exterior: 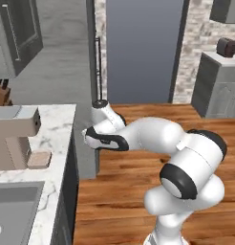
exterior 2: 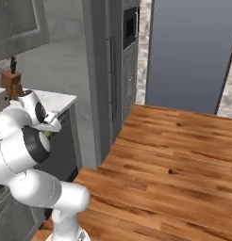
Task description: Turn on the sink faucet. Then move the lemon wedge from the counter to the sink. Turn off the sink. Move the vegetable from the sink to the pot next to the stove. Finally move the pot to the rear left burner.
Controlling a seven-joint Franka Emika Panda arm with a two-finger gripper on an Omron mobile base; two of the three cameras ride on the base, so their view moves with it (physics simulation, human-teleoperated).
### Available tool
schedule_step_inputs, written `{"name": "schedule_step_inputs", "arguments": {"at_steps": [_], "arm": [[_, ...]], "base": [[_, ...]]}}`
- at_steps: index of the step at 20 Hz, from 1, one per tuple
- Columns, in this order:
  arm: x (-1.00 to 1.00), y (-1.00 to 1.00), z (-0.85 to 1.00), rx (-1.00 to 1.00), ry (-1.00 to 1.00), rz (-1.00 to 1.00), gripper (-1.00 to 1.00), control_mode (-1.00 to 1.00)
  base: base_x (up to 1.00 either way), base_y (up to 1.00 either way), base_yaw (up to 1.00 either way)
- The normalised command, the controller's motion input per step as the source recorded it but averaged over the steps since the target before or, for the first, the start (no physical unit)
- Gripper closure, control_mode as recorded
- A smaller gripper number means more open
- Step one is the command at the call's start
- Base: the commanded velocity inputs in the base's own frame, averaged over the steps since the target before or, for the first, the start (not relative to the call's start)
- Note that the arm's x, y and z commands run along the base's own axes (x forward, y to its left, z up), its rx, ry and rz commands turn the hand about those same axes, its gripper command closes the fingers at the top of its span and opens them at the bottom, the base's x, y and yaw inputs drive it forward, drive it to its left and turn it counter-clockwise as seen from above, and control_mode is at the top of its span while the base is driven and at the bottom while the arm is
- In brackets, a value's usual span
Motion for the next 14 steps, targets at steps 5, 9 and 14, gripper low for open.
{"name": "schedule_step_inputs", "arguments": {"at_steps": [5, 9, 14], "arm": [[0.00, 0.00, 0.00, 0.00, 0.00, 0.00, 1.00, 1.00], [0.00, 0.00, 0.00, 0.00, 0.00, 0.00, 1.00, 1.00], [0.00, 0.00, 0.00, 0.00, 0.00, 0.00, 1.00, 1.00]], "base": [[-0.34, 0.00, -0.61], [-0.25, 0.00, -0.61], [-0.18, 0.00, -0.60]]}}
